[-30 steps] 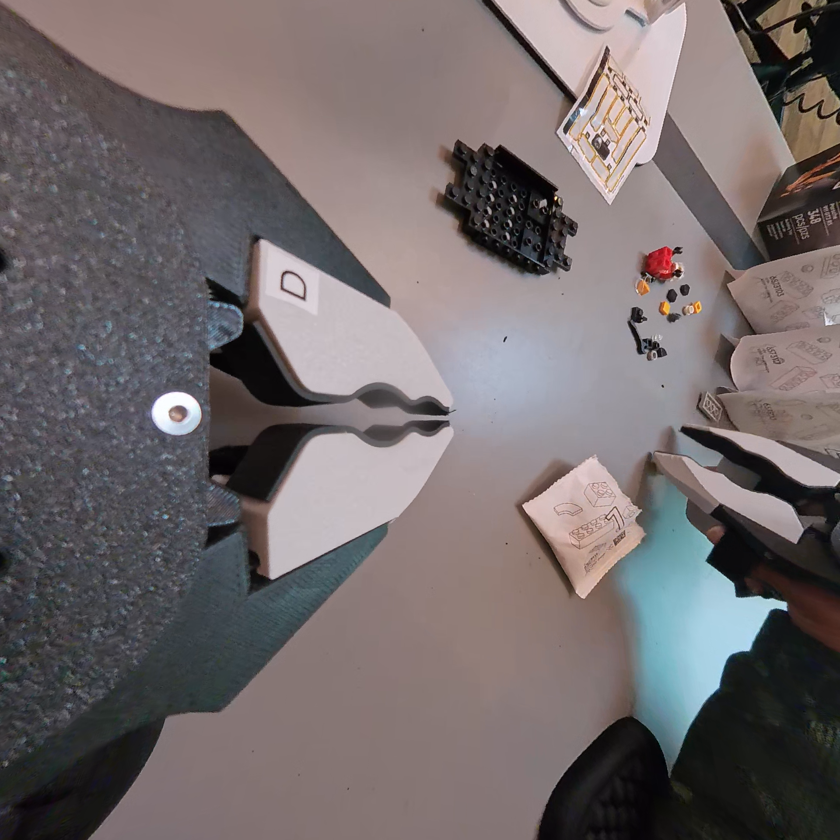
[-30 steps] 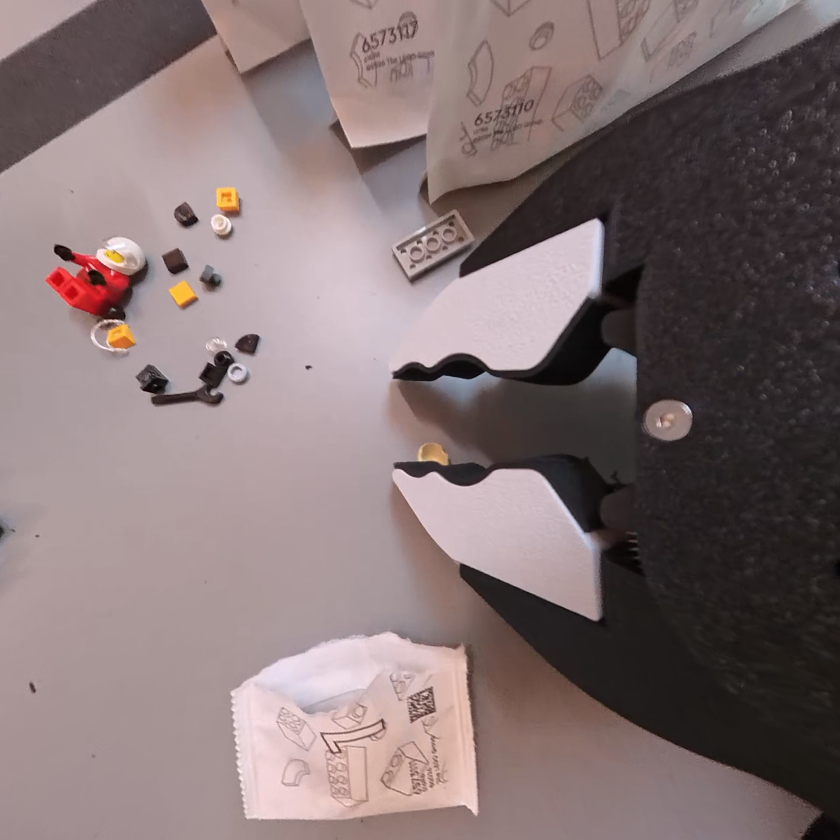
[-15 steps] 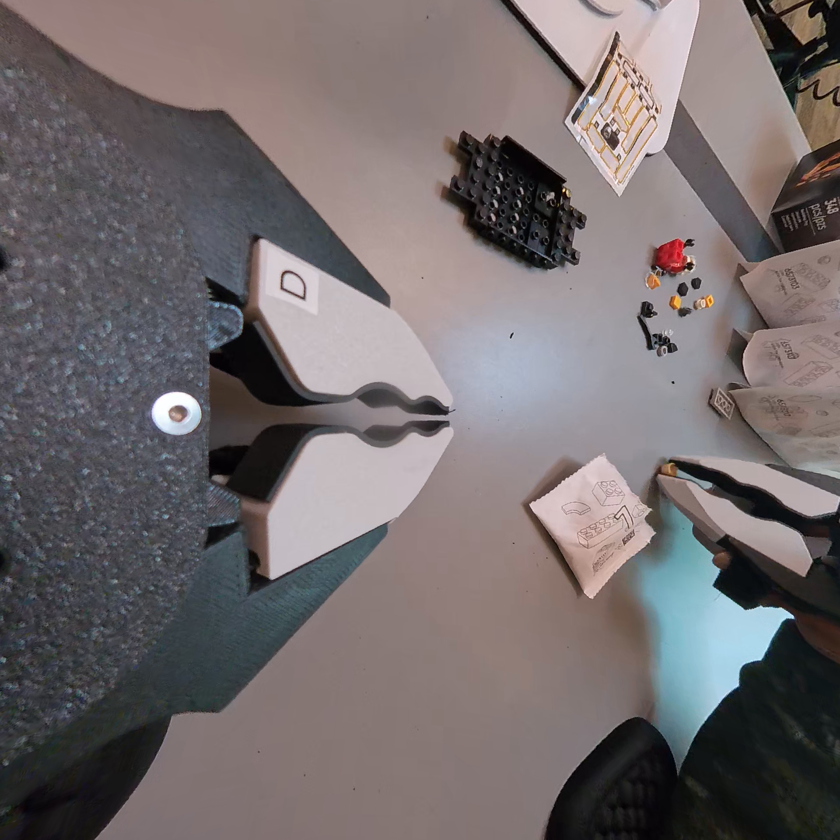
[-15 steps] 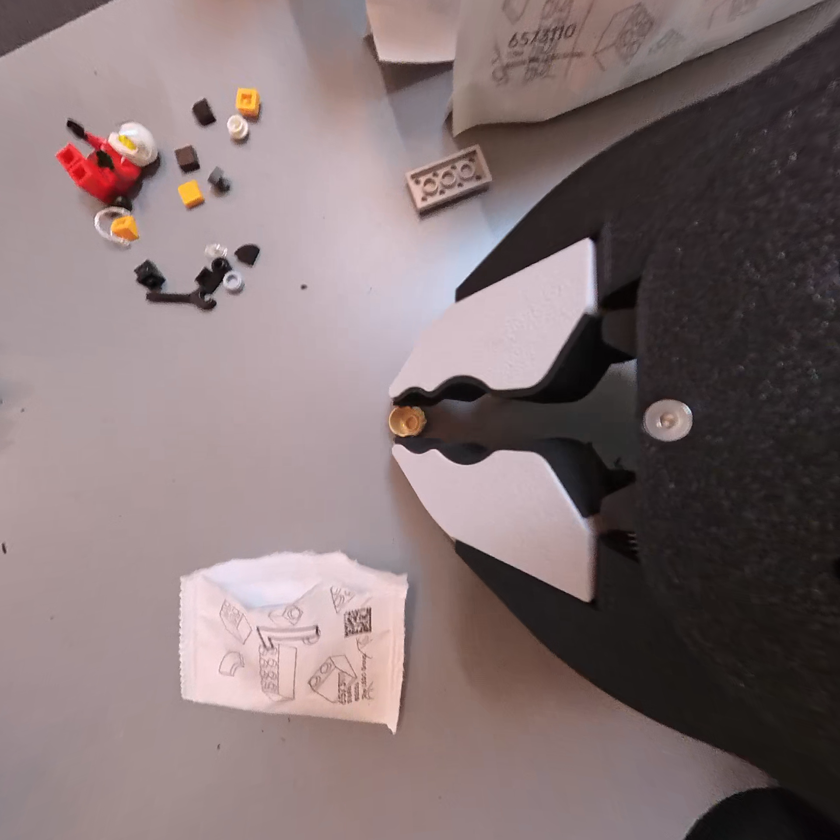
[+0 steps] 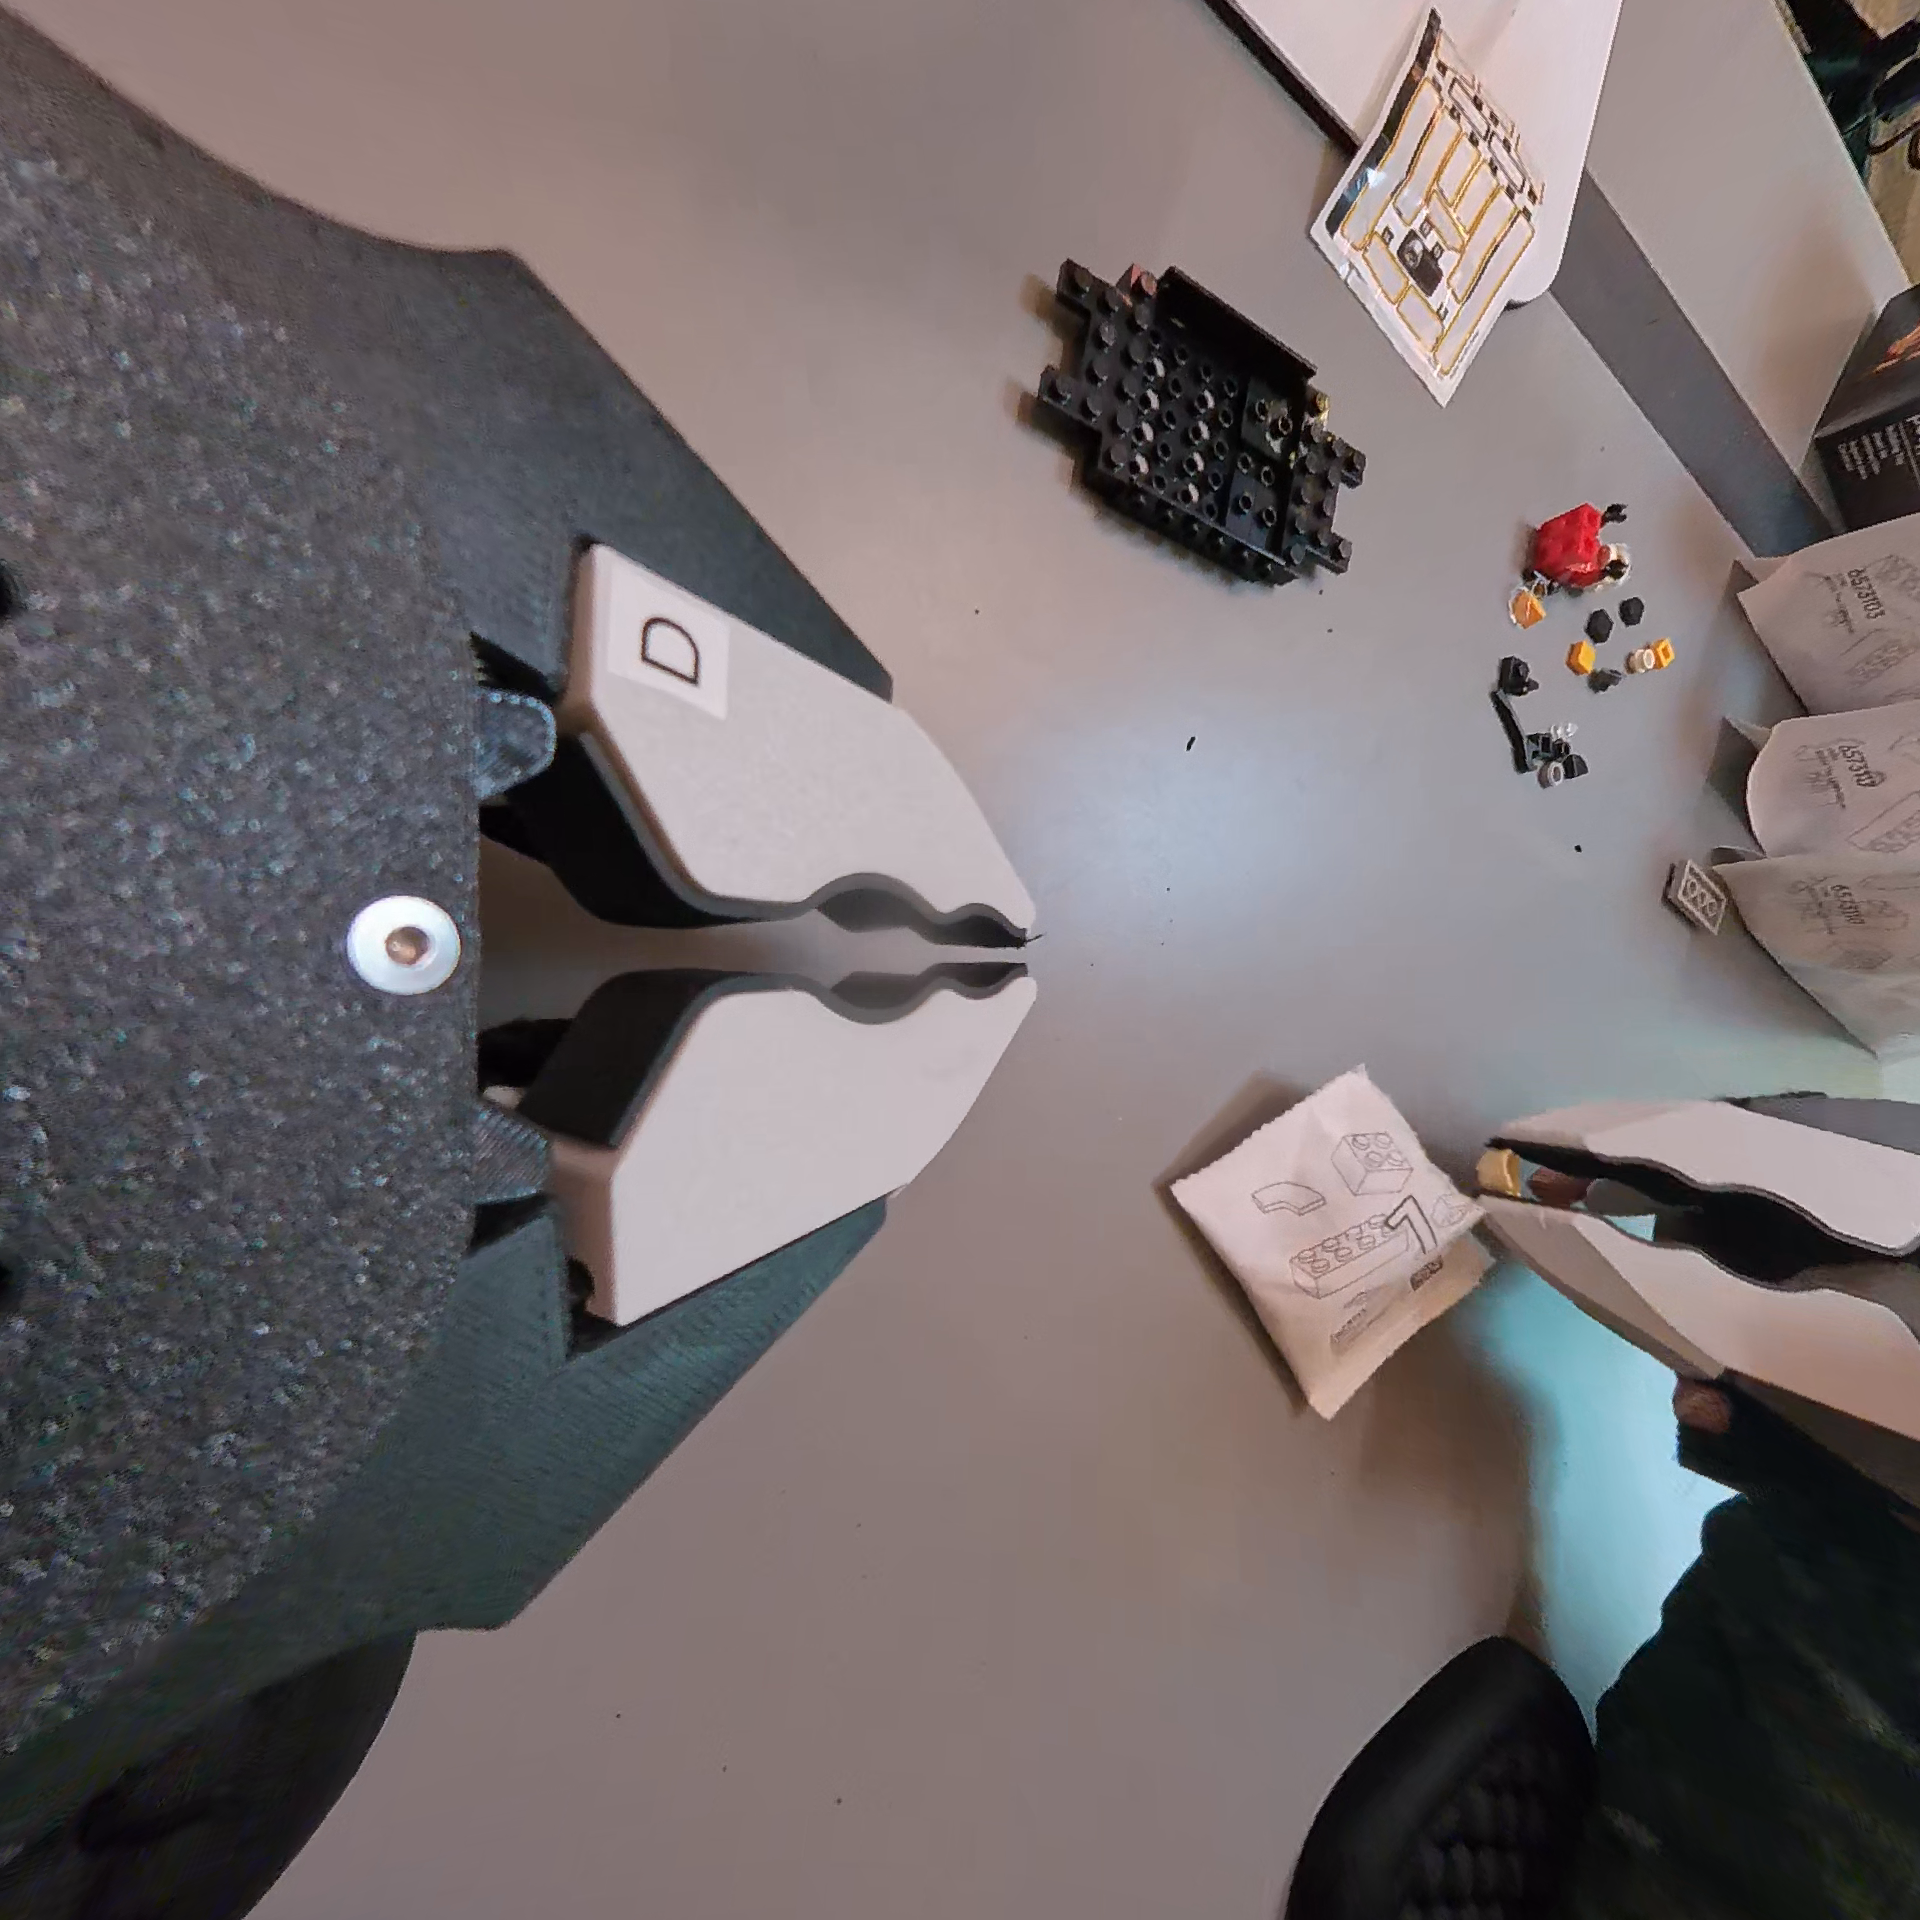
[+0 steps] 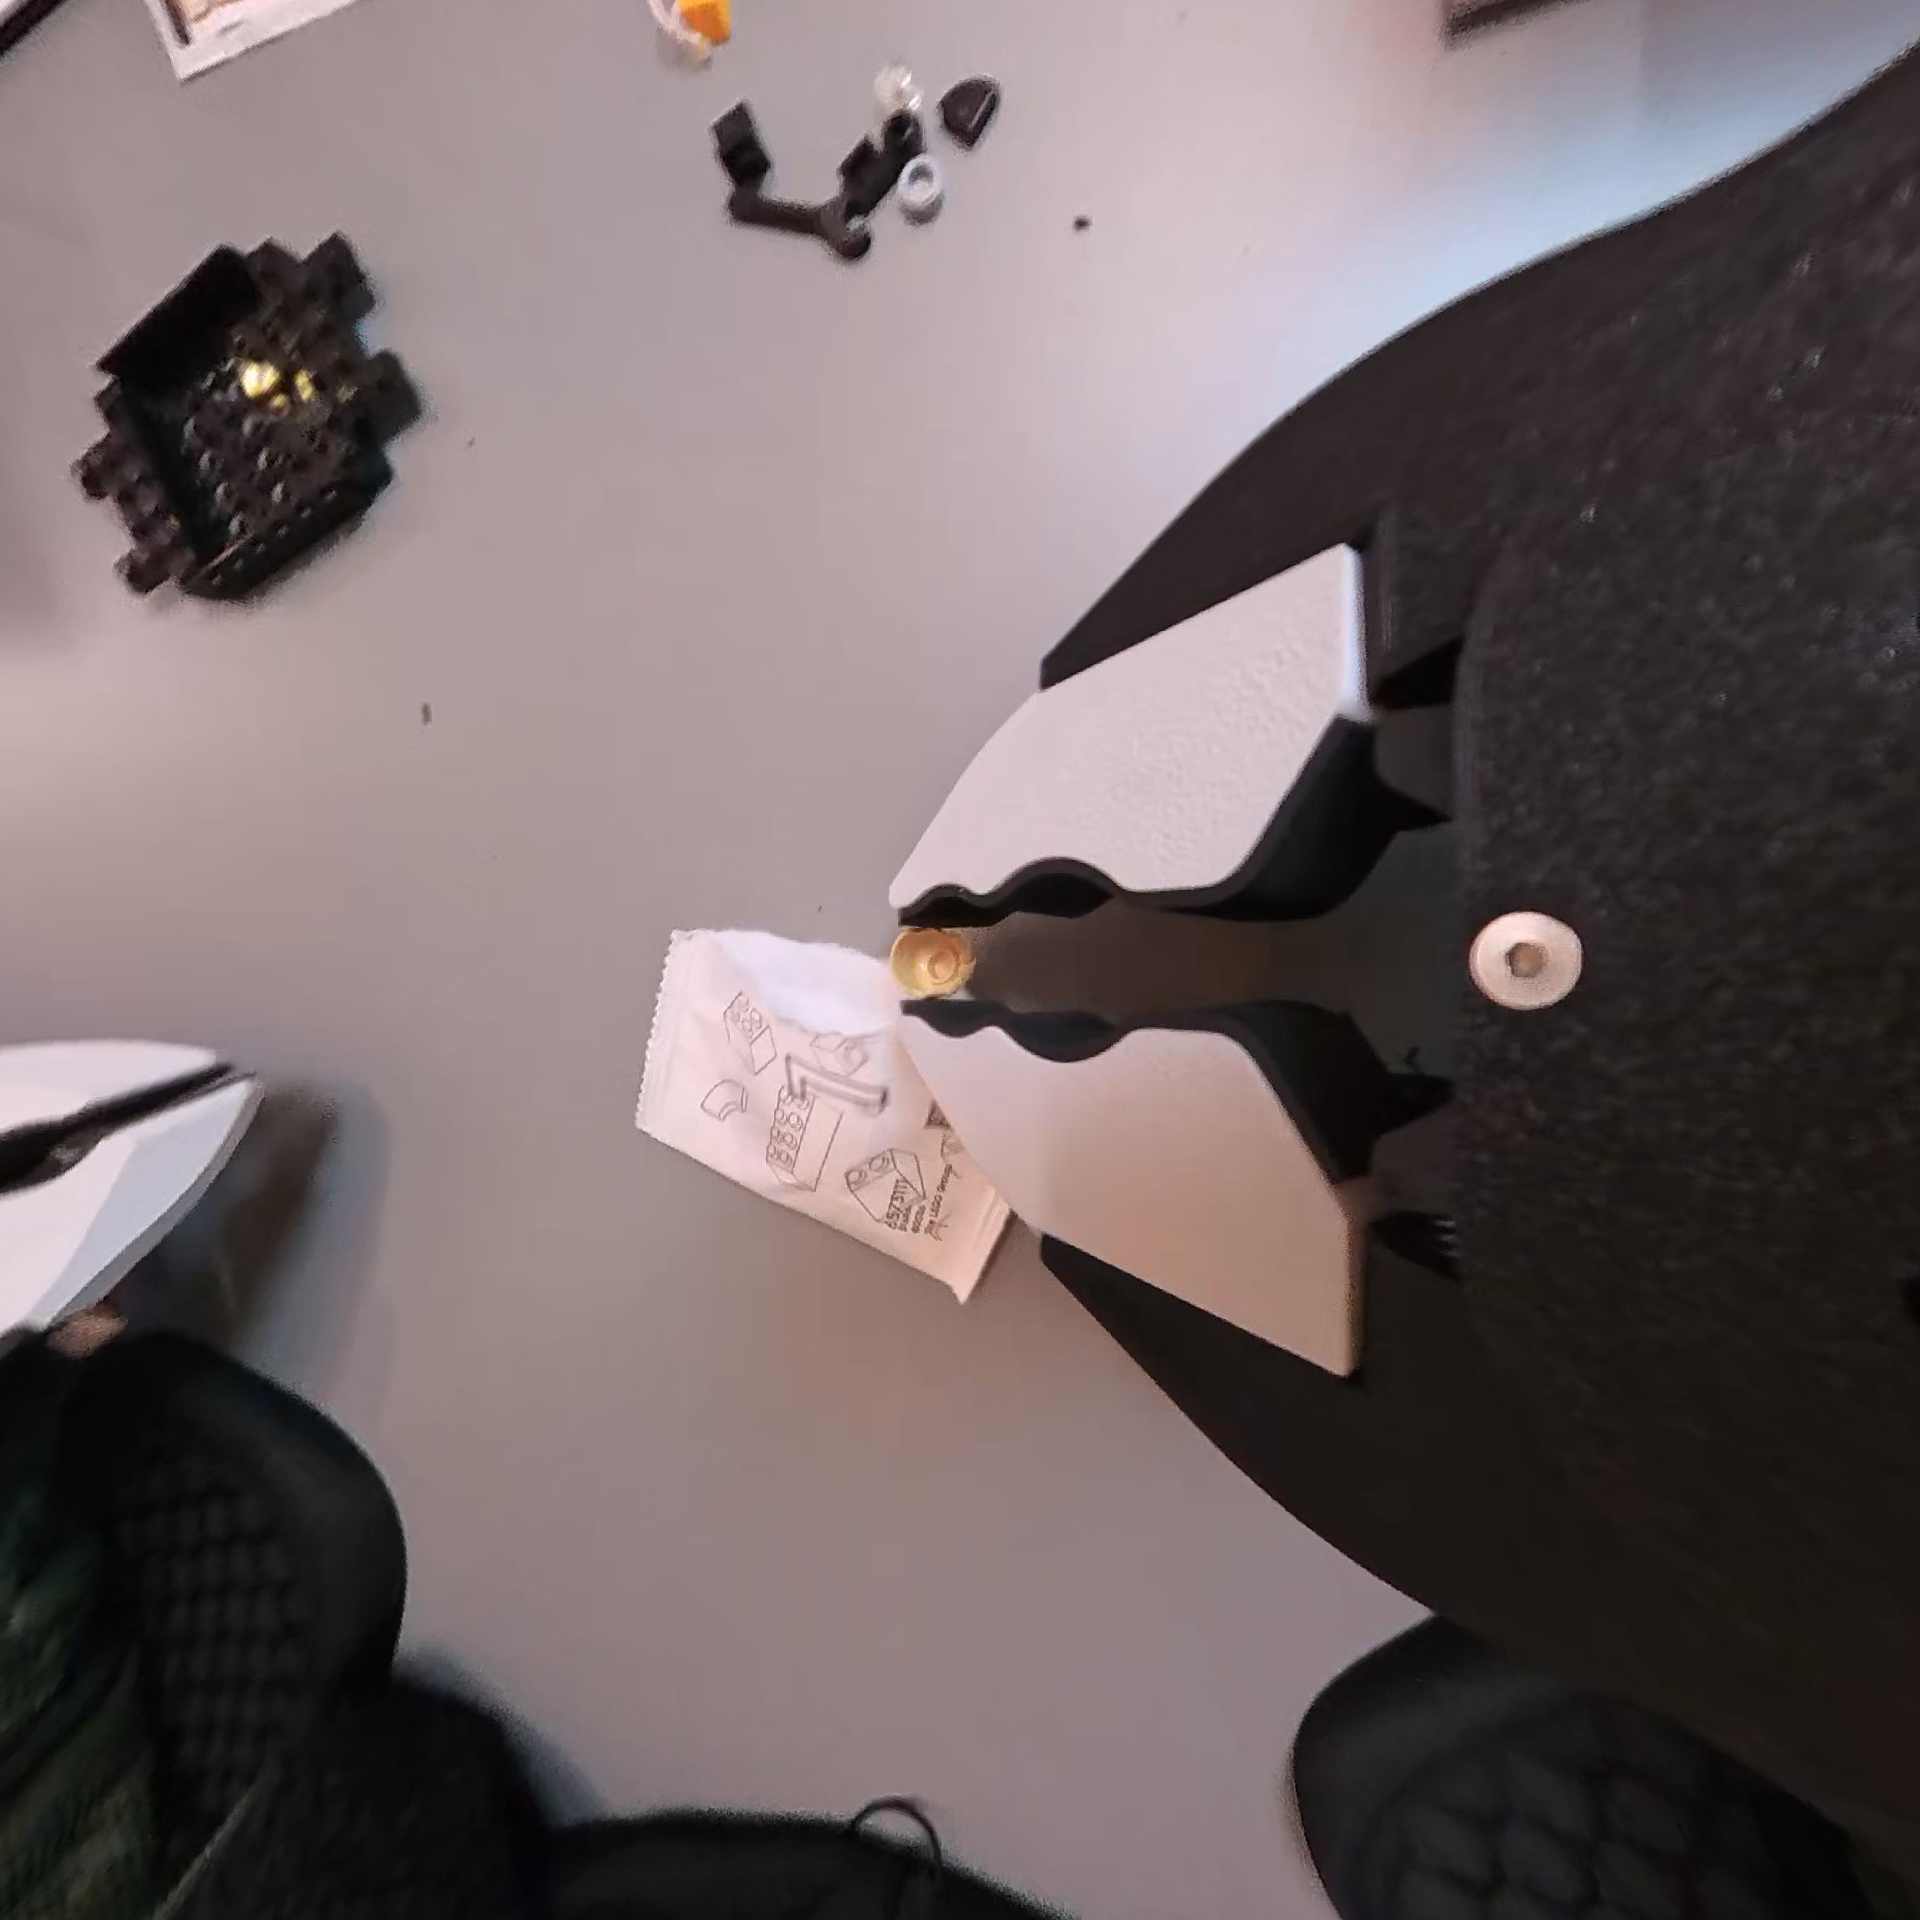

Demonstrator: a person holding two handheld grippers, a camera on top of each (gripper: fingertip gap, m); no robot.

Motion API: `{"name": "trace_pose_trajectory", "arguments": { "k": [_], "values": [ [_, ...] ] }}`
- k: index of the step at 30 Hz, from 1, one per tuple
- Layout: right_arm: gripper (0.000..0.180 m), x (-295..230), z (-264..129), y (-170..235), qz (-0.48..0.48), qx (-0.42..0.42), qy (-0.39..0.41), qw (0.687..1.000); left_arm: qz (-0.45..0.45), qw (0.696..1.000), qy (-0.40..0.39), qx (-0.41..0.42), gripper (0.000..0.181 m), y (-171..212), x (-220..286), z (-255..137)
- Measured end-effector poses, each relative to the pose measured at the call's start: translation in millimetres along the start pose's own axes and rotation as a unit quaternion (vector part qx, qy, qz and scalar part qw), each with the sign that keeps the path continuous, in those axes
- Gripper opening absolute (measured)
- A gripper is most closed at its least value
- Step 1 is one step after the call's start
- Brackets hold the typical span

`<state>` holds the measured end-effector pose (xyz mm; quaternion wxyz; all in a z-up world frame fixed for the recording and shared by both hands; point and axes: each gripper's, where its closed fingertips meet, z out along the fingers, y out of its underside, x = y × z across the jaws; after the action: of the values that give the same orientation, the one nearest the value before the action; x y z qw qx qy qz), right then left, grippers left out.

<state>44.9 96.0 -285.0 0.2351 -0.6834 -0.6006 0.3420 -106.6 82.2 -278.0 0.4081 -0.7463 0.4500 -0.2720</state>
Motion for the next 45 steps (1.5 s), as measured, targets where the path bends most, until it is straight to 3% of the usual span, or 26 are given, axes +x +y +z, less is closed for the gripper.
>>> {"name": "trace_pose_trajectory", "arguments": {
  "k": [8,11,18,23,29,45],
  "values": [
    [0.013,-15,6,-9,-0.019,0.012,-0.028,0.999,0.012,0.999,0.039,-0.003,0.005,-4,20,5],
    [0.013,-1,1,-12,-0.009,0.030,-0.001,1.000,0.006,0.998,0.066,-0.016,0.015,-7,37,15],
    [0.013,-6,23,-6,-0.037,-0.019,-0.022,0.999,-0.107,0.985,0.125,-0.054,0.028,-21,49,59],
    [0.013,-31,26,-12,-0.062,-0.017,-0.063,0.996,-0.114,0.976,0.163,-0.088,0.024,-17,67,69],
    [0.013,-57,30,-16,-0.079,-0.021,-0.108,0.991,-0.111,0.970,0.192,-0.100,0.001,-11,81,66],
    [0.013,-72,-2,-39,-0.105,0.038,-0.102,0.988,0.009,0.981,0.178,0.079,0.000,-51,82,40]
  ]
}}
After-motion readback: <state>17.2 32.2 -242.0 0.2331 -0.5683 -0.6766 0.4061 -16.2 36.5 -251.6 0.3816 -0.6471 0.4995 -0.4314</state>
